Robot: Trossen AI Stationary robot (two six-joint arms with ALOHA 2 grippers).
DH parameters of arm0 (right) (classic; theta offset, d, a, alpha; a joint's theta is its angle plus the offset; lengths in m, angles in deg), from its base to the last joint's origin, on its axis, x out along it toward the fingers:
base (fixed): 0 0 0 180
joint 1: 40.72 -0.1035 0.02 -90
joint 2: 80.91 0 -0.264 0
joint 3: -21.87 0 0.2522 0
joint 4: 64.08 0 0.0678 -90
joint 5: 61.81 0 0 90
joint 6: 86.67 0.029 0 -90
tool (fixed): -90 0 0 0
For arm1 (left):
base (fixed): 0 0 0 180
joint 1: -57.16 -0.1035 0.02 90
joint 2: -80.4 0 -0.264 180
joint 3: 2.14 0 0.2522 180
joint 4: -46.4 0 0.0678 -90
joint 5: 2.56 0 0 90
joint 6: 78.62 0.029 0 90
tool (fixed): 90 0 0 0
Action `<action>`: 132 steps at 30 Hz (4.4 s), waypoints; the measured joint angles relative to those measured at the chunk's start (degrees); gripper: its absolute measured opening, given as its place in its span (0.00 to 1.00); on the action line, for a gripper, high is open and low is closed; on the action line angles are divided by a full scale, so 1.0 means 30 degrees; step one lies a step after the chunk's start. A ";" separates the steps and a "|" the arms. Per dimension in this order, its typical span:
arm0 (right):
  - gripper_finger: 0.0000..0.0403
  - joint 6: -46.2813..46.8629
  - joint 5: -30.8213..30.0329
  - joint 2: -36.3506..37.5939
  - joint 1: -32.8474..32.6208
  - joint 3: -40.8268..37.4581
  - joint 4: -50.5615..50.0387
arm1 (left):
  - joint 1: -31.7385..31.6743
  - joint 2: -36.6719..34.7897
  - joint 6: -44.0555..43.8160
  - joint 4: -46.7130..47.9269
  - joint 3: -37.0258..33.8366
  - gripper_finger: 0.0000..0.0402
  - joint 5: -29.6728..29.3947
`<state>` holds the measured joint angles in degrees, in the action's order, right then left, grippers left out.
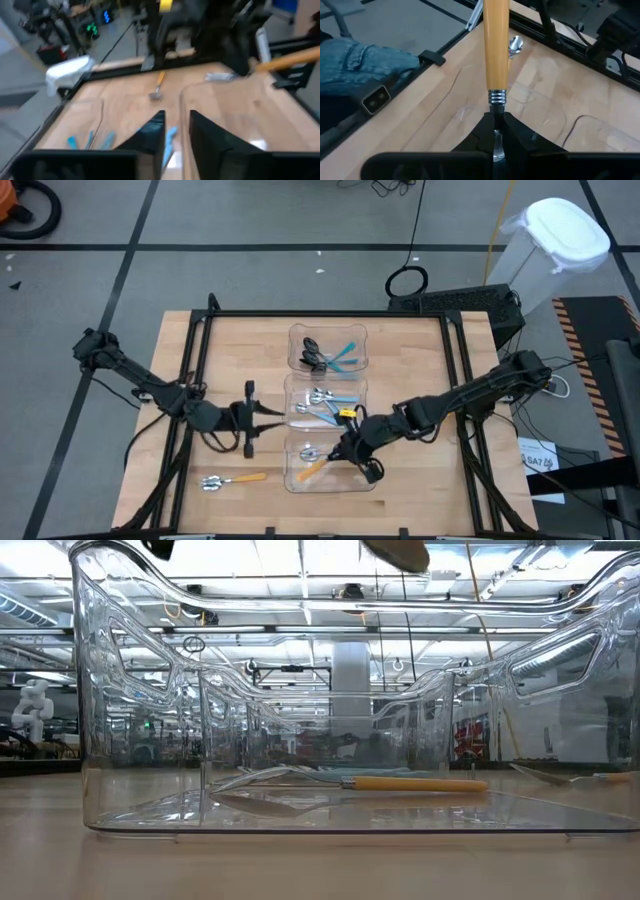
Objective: Sort silverware by color (type)
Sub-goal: Put the yellow spoon into the bottom transparent bin
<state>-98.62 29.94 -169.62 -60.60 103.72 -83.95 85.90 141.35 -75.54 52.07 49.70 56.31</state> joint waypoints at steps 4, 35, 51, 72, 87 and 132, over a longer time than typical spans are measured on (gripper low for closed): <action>0.03 -0.0054 -0.0070 -0.0015 -0.0136 -0.1430 0.2092 | 0.0925 0.0989 0.1484 -0.1964 0.0015 0.38 -0.0033; 0.03 -0.0278 0.2011 -0.0007 -0.0277 -0.1920 0.3853 | 0.1643 1.1497 0.8861 -0.1194 0.8580 0.57 0.3442; 0.03 -0.0453 0.3017 -0.0015 -0.0289 -0.1920 0.3834 | 0.1218 1.1708 0.8543 -0.0972 0.9340 0.09 0.3564; 0.23 0.2077 -0.0117 0.0120 -0.0333 -0.1905 0.3094 | 0.0892 1.1708 0.8032 -0.0990 0.9340 0.06 0.3885; 0.39 0.7803 -0.6597 0.3745 -0.2025 -0.1884 -0.4549 | 0.0586 1.1744 0.6549 0.0125 0.9333 0.06 0.2339; 0.39 1.4558 -2.1082 0.7579 -0.9755 -0.1896 -0.8958 | 0.0633 1.1708 0.1283 0.4794 1.2174 0.06 -0.5214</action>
<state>-54.94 -33.31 -146.88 -89.87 98.03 -110.82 87.80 176.47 -71.68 66.45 86.23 40.67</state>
